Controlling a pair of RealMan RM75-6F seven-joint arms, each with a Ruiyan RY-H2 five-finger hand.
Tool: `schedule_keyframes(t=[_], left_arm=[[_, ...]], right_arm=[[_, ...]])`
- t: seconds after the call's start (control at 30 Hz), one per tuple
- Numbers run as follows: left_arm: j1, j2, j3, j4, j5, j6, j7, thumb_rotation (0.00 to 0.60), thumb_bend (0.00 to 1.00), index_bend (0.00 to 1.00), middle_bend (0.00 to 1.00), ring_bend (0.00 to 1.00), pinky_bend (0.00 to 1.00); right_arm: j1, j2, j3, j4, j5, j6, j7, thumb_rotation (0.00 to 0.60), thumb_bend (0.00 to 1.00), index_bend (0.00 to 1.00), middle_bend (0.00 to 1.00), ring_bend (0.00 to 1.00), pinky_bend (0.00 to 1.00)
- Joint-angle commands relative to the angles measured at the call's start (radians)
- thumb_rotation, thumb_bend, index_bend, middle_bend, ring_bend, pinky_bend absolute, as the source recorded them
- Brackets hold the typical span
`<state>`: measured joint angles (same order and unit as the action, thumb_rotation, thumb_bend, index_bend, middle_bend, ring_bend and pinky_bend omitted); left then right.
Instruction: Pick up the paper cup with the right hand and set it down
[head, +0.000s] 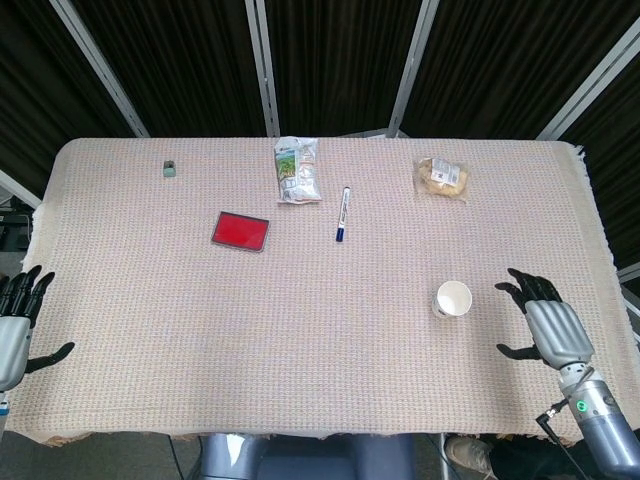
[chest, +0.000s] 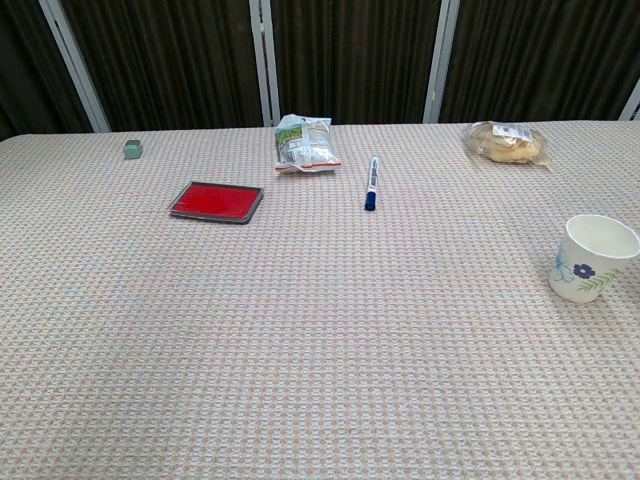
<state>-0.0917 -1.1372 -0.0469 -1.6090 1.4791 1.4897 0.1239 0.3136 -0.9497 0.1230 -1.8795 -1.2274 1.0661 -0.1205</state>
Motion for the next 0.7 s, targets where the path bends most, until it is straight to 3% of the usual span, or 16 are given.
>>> schedule_keyframes(t=[0.03, 0.33, 0.7], left_arm=[[-0.001, 0.0, 0.0, 0.0, 0.0, -0.001, -0.001, 0.6, 0.08, 0.0, 0.0, 0.0, 0.0], [-0.003, 0.001, -0.001, 0.0, -0.001, -0.004, 0.001, 0.6, 0.08, 0.0, 0.0, 0.0, 0.0], [-0.006, 0.0, -0.004, -0.004, -0.006, -0.009, 0.008, 0.6, 0.08, 0.0, 0.0, 0.0, 0.0]], right_arm=[[0.054, -0.032, 0.025, -0.006, 0.078, -0.04, -0.073, 0.6, 0.06, 0.2, 0.0, 0.0, 0.0], [0.133, -0.101, 0.025, 0.029, 0.233, -0.093, -0.191, 0.6, 0.06, 0.24, 0.0, 0.0, 0.0], [0.202, -0.193, 0.024, 0.064, 0.323, -0.086, -0.27, 0.6, 0.06, 0.23, 0.0, 0.0, 0.0]])
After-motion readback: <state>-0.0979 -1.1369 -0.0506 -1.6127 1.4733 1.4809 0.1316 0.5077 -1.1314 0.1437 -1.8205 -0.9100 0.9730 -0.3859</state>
